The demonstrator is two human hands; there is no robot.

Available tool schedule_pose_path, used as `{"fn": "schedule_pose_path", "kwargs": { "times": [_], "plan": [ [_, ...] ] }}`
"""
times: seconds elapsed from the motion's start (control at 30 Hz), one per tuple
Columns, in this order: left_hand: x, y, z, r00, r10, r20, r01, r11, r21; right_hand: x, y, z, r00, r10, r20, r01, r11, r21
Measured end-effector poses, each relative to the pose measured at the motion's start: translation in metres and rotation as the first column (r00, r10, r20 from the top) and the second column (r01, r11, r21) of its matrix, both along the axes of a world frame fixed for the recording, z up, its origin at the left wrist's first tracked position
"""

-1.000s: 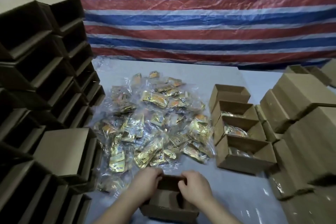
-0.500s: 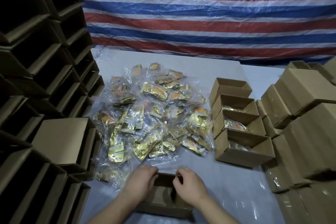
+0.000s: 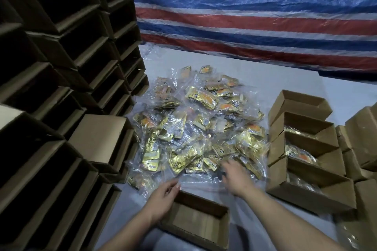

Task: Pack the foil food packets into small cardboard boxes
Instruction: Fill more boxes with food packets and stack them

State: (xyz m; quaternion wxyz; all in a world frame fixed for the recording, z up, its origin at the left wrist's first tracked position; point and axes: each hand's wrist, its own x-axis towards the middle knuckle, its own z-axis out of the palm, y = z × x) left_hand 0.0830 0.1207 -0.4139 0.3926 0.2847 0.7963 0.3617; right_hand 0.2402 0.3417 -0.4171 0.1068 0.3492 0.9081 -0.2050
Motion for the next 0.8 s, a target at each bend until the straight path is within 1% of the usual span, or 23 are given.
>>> {"fn": "schedule_pose_path", "kwargs": {
  "times": [0.1,0.2,0.23,0.33,0.47,0.57,0.7,0.8],
  "plan": [
    [0.003,0.0,-0.001,0.998,0.027,0.063,-0.026,1.0,-0.012,-0.022,0.018,-0.002,0.975,0.175,0.138,-0.191,0.976,0.108],
    [0.005,0.001,-0.001,0.997,0.011,0.075,-0.009,1.0,-0.023,-0.042,0.029,-0.003,0.939,0.262,0.223,-0.299,0.942,0.154],
    [0.005,0.002,-0.001,0.997,0.01,0.08,-0.008,1.0,-0.022,-0.049,0.032,-0.004,0.918,0.288,0.273,-0.339,0.926,0.165],
    [0.006,0.003,-0.003,0.998,0.007,0.058,-0.005,1.0,-0.024,-0.068,0.04,-0.003,0.845,0.329,0.422,-0.438,0.878,0.193],
    [0.006,0.001,-0.012,0.999,0.019,0.041,-0.019,1.0,-0.013,-0.078,0.042,-0.009,0.756,0.334,0.563,-0.538,0.807,0.244],
    [0.005,0.0,-0.018,1.0,0.006,0.0,-0.006,1.0,-0.022,-0.077,0.043,-0.021,0.736,0.33,0.592,-0.58,0.757,0.3],
    [0.005,0.001,-0.02,1.0,0.003,-0.02,-0.004,0.999,-0.033,-0.073,0.039,-0.034,0.763,0.33,0.555,-0.562,0.763,0.319],
    [0.005,0.001,-0.019,1.0,-0.002,-0.023,0.002,1.0,-0.021,-0.067,0.036,-0.038,0.773,0.379,0.509,-0.577,0.754,0.314]
  ]
}}
